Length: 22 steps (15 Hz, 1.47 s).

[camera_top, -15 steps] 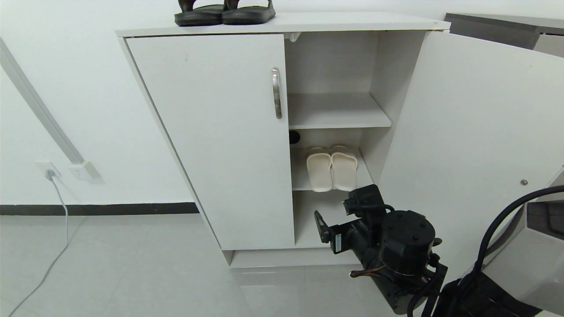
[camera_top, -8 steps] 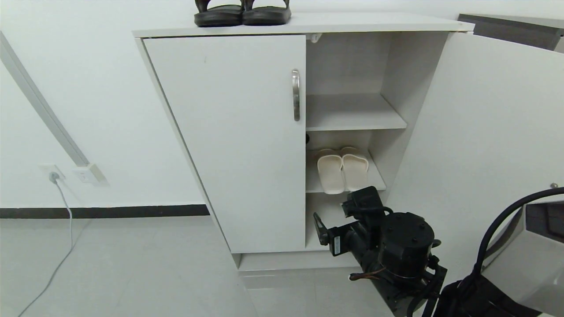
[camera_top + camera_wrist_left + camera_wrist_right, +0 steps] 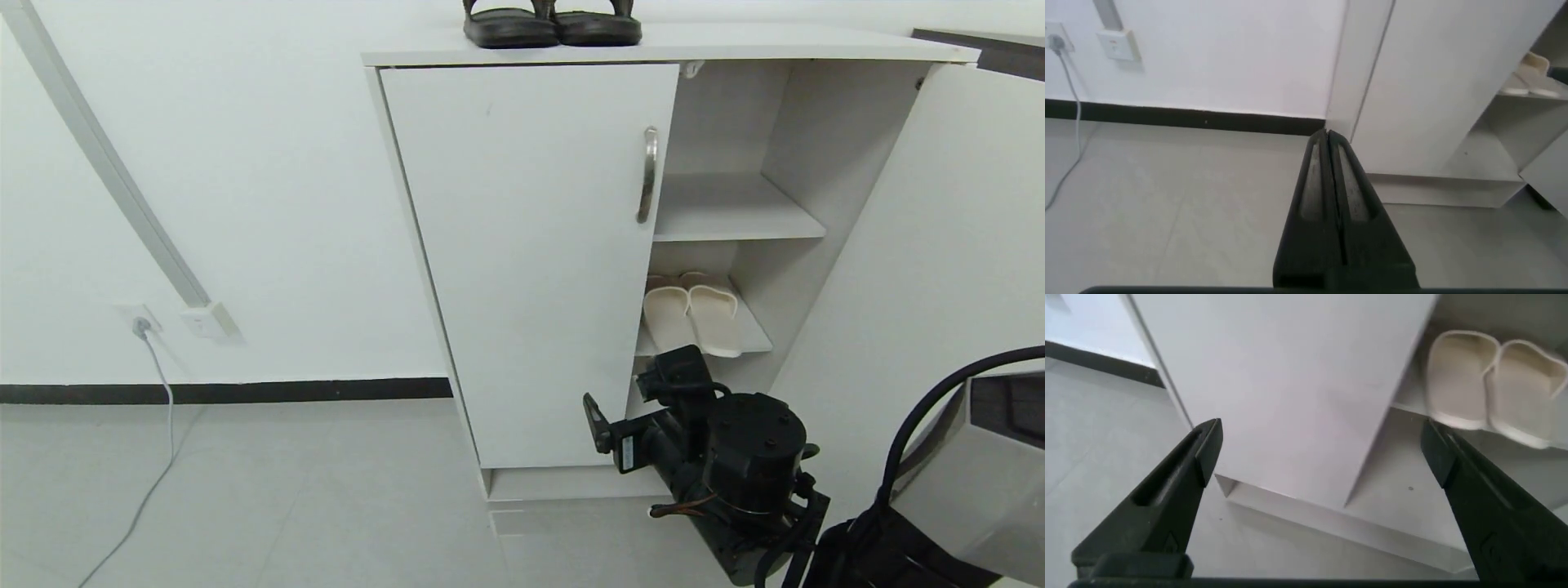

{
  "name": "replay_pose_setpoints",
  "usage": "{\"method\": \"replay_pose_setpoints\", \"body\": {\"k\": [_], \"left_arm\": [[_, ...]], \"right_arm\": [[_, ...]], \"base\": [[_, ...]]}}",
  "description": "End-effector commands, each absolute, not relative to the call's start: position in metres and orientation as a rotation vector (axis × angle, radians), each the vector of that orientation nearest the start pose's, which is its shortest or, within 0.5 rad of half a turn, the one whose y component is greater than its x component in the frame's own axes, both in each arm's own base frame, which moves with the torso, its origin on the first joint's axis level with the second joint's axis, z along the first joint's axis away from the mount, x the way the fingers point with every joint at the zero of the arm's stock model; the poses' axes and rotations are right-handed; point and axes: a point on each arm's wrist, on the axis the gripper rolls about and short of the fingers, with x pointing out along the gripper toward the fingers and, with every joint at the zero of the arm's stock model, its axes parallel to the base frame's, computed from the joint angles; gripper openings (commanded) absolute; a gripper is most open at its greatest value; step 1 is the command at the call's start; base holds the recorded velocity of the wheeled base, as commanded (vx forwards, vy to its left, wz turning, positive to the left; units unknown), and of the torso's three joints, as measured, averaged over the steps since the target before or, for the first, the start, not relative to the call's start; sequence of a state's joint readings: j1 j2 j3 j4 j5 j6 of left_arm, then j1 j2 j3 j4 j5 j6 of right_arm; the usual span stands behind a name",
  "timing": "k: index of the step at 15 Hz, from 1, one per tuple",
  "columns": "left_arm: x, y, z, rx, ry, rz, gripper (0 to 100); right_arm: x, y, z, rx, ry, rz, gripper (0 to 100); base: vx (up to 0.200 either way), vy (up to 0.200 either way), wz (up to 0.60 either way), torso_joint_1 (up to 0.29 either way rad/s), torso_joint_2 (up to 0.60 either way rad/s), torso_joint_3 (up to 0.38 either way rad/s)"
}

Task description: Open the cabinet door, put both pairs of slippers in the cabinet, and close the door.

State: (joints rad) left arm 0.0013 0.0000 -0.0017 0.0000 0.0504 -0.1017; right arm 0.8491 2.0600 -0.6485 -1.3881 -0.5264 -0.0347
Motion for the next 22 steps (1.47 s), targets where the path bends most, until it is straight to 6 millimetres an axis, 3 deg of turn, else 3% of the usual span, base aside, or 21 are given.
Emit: {"method": "replay_pose_setpoints", "body": {"k": [1, 3, 22], "left_arm": [[-0.023, 0.001, 0.076, -0.103, -0.003, 0.052, 0], [-0.023, 0.001, 0.076, -0.103, -0.003, 0.054, 0], [-0.023, 0.001, 0.076, -0.101, -0.003, 0.054, 0]], "right_arm": [[0.235, 0.250, 0.102, -0.050, 0.012, 0.324, 100], [0.235, 0.250, 0.102, -0.047, 0.009, 0.322, 100], [0.240, 0.244, 0.082, -0.136, 0.014, 0.307, 100]], "base": [[0.000, 0.200, 0.00, 0.002, 0.01, 0.002], [0.000, 0.200, 0.00, 0.005, 0.00, 0.005], [0.000, 0.000, 0.00, 0.000, 0.00, -0.003]]}}
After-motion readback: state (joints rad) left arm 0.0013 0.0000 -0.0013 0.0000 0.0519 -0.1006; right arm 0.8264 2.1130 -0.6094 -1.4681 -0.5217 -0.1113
